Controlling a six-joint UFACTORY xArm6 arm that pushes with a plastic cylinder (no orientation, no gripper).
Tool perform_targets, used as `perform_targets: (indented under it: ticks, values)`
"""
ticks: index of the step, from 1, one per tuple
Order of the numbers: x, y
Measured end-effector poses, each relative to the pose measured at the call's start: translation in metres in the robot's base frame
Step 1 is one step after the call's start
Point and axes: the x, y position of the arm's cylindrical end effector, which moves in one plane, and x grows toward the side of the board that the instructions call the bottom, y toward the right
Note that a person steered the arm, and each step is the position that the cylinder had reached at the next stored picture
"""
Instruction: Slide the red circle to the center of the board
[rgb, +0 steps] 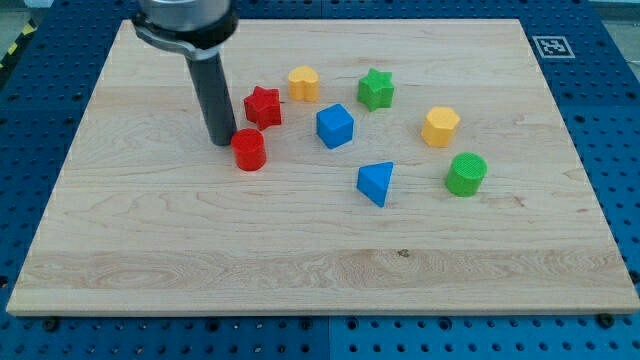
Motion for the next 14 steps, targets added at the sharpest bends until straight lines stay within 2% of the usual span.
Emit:
perform_targets:
  ticks: [2, 4, 5, 6, 7, 10, 14]
  values:
    - [0.017, 0.054]
    - [0.03, -0.012]
    - [0.079, 0.017]
    - [0.094, 0.076]
    - [0.094, 0.105]
    - [0.093, 0.092]
    - [0.058, 0.092]
